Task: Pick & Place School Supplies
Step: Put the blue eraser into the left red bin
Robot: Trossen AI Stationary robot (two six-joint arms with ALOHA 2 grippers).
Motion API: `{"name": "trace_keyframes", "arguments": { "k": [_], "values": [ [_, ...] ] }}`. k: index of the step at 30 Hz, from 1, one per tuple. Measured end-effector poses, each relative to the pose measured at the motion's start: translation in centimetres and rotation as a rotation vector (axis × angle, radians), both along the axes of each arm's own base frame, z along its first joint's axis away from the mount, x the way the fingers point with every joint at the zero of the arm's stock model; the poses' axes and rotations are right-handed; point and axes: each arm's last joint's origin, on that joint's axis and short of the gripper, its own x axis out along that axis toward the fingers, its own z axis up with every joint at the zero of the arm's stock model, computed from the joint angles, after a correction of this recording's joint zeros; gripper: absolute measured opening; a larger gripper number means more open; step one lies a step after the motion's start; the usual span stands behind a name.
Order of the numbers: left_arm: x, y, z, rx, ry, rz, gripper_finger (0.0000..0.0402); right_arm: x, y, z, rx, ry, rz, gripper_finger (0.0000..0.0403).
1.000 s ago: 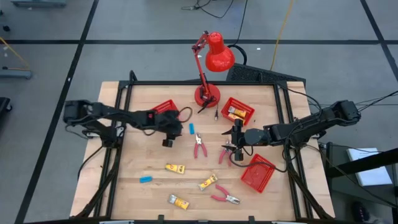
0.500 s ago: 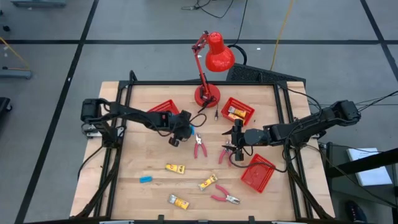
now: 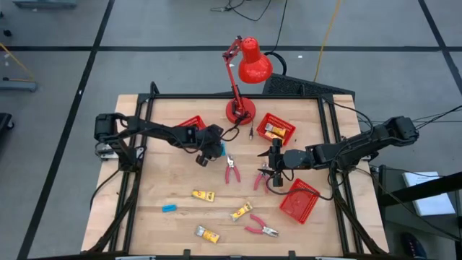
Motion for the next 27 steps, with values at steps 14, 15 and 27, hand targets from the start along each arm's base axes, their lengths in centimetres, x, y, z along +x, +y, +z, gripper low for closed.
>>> {"name": "trace_keyframes", "arguments": {
  "k": [14,15,27],
  "values": [
    [0.9,0.3,-2.2,0.101,0.039,-0.055,0.0201,0.0,0.0,0.1,-0.002,-0.007,0.002,0.0242],
    [0.9,0.3,-2.2,0.103,0.034,-0.055,0.0201,0.0,0.0,0.1,-0.002,-0.007,0.002,0.0242],
    [1.2,1.0,-1.9,0.066,0.024,-0.052,0.0202,0.1,0.0,0.1,-0.001,-0.012,0.002,0.0242]
  ]
}}
